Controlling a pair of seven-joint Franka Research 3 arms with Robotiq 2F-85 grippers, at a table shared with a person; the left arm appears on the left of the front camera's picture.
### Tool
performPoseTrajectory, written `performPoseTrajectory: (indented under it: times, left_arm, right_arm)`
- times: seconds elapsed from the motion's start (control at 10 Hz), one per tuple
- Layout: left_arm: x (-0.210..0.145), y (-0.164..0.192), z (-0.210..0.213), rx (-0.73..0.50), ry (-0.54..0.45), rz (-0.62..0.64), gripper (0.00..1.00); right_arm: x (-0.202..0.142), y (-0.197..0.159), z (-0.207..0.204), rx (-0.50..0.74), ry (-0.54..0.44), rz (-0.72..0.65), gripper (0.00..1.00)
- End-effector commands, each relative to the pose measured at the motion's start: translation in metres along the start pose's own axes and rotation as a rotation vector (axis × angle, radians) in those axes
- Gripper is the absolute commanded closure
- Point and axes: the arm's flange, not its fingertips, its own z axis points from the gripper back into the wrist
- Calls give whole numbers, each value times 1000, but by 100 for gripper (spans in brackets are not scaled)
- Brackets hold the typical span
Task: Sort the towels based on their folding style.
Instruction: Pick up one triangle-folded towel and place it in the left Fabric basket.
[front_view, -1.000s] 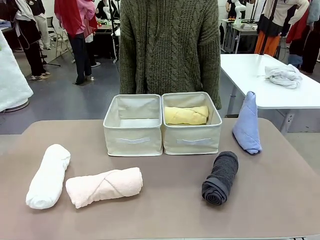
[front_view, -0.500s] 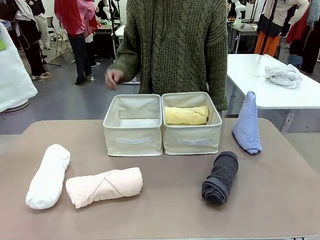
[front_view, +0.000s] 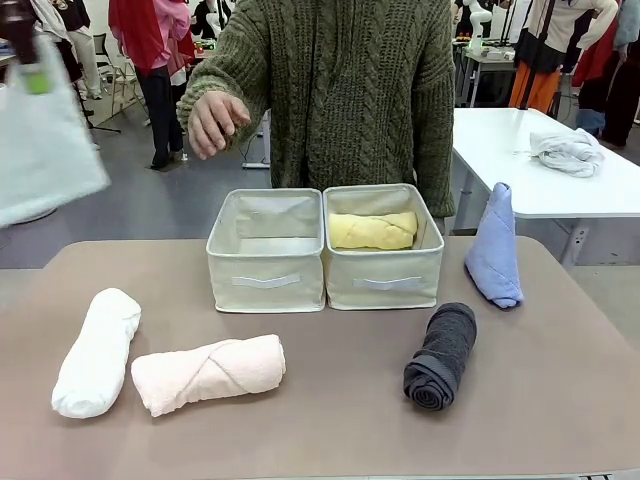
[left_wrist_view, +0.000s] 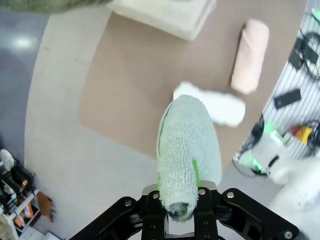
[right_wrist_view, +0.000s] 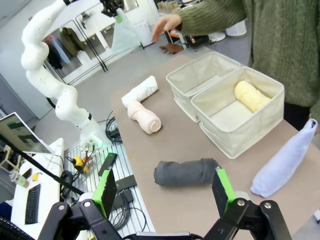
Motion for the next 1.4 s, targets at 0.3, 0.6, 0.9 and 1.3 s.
performPoseTrajectory:
  times: [0.3, 0.6, 0.9, 1.3]
  left_arm:
    - [-219, 5, 10, -16, -89, 271, 82]
    - [-223, 15, -3, -46, -110, 289, 82]
    - [-223, 13, -5, -50, -108, 311, 82]
    - [-214, 21, -3, -58, -104, 311, 82]
  right_arm:
    - [0, 2, 0, 9, -1, 8, 0]
    - [0, 2, 0, 9, -1, 8, 0]
    - [0, 2, 0, 9, -1, 8, 0]
    - [0, 2, 0, 9, -1, 8, 0]
